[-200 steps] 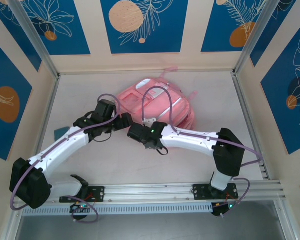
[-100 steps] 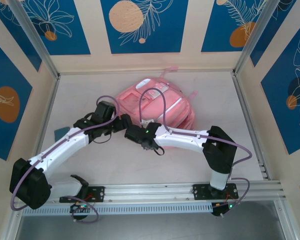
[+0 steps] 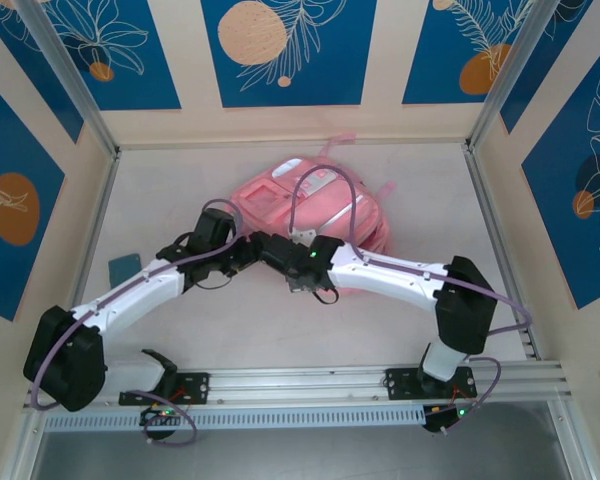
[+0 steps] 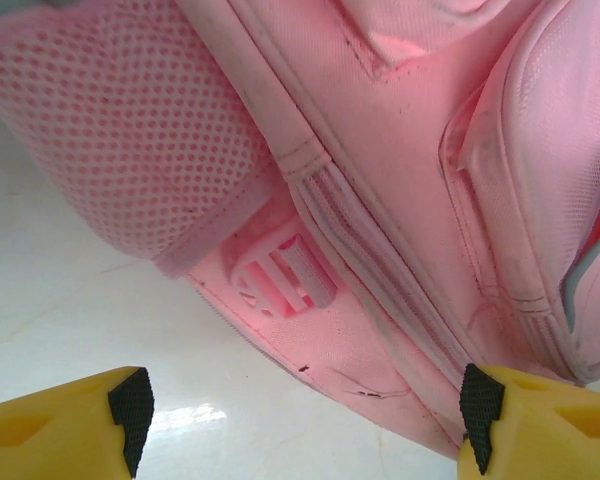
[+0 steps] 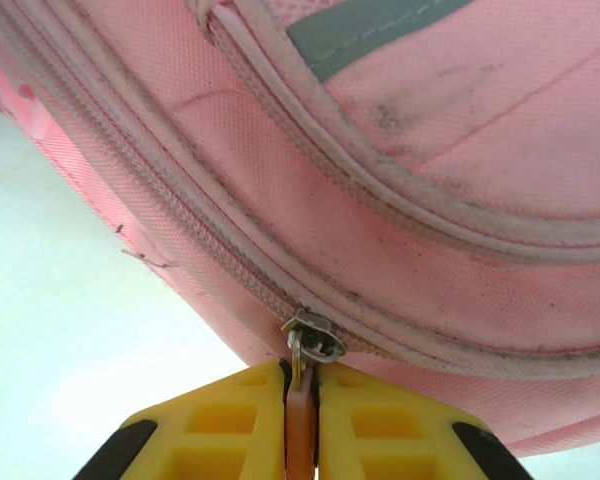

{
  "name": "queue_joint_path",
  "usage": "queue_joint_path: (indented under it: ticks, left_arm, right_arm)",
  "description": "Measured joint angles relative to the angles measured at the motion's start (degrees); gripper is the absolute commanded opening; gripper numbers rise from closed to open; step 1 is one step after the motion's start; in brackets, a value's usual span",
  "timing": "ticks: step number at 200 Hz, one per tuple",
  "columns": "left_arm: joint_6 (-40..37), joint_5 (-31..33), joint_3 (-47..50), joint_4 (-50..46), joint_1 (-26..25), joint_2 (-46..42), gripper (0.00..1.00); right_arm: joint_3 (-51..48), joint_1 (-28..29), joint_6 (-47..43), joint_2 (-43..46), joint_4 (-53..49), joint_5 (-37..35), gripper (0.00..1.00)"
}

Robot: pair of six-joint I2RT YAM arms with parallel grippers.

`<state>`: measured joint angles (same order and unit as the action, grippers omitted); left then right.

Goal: Pack the student bag

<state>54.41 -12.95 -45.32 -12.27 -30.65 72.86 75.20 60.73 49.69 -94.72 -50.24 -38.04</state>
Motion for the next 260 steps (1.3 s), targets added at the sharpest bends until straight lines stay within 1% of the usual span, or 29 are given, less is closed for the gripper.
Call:
queue_joint_path:
  ticks: [14,37,73,100,117,132,165,199,215,244,260]
  left_arm:
    - [1.31,-1.38,1.25,2.97,-0.22,0.66,0.79]
    - [2.97,-2.82,1.99,6.84,-0.63,2.08,0.77]
    - [4.74,-3.58,1.99,11.3,-1.51,3.63,0.7]
    - [6.8,-3.56,1.99,13.66,-1.95,5.73,0.59]
    - [8.17,-3.56,1.99,14.93,-2.38,7.34,0.55]
    - [9.35,-3.52,1.99,16.0,-2.64,8.39,0.48]
    - [10.71,-3.06,1.77,16.55,-2.78,9.6,0.36]
    - [11.19,-2.12,0.55,16.63,-2.93,10.64,0.14]
    - [11.08,-1.36,-0.04,15.89,-3.02,10.75,0.07]
    - [9.99,0.0,-1.38,13.75,-3.28,11.02,0.0]
    - [9.25,0.61,-1.95,12.26,-3.34,11.02,0.0]
  right_arm:
    - [-0.85,-1.14,0.02,1.66,0.98,2.45,0.1]
    - [-2.03,-2.84,0.26,3.45,2.36,5.77,0.09]
    - [-3.02,-3.98,0.42,3.87,3.28,8.37,0.06]
    - [-3.26,-4.13,0.42,3.89,3.58,8.9,0.04]
    - [-3.72,-4.13,0.42,4.09,3.98,9.18,0.02]
    - [-4.02,-4.13,0.39,4.37,4.26,9.55,0.02]
    - [-4.68,-4.15,0.2,5.2,4.66,9.88,0.01]
    - [-5.6,-4.26,0.17,6.43,4.85,9.79,0.0]
    - [-6.69,-4.46,-0.09,7.69,4.94,9.33,0.0]
    - [-10.62,-5.57,-1.36,11.52,4.98,8.02,0.0]
    - [-13.42,-7.21,-2.21,14.69,4.81,7.54,0.0]
